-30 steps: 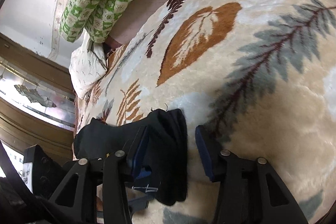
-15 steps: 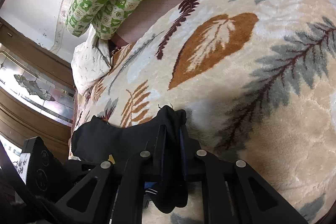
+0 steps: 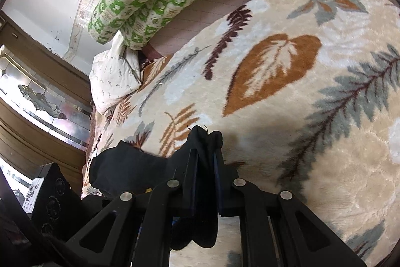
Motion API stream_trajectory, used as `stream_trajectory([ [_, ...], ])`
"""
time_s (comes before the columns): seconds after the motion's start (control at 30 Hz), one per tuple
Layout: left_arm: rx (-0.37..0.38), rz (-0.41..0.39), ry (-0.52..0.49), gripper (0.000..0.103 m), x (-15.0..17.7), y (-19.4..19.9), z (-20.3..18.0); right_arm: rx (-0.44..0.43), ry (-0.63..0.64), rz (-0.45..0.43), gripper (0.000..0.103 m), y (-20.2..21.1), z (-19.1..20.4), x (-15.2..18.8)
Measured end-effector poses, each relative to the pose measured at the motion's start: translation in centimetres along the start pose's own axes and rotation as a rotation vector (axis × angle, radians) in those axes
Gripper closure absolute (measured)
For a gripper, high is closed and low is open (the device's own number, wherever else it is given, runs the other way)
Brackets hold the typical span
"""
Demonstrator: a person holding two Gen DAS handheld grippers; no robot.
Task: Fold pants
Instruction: 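Close the left gripper on the folded pants next to the right gripper, then lift the folded pants edge with both grippers and carry it over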
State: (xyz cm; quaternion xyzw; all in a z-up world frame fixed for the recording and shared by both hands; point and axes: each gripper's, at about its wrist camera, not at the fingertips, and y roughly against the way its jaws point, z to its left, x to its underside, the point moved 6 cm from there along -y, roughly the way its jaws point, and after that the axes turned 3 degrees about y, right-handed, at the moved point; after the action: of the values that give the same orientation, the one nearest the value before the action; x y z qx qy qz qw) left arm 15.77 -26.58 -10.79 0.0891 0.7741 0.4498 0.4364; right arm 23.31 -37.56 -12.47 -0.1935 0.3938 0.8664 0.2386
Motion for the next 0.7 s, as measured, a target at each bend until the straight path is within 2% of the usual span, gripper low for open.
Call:
stream_trajectory([
  [0.3,0.001,-0.066,0.095,0.097,0.8,3.8,2.7,0.005,0.07,0.021,0.093,-1.1,4.7,-0.9],
  [0.7,-0.018,-0.125,0.221,0.097,3.4,8.1,7.8,0.003,0.17,0.084,0.093,-5.6,11.5,-0.6],
])
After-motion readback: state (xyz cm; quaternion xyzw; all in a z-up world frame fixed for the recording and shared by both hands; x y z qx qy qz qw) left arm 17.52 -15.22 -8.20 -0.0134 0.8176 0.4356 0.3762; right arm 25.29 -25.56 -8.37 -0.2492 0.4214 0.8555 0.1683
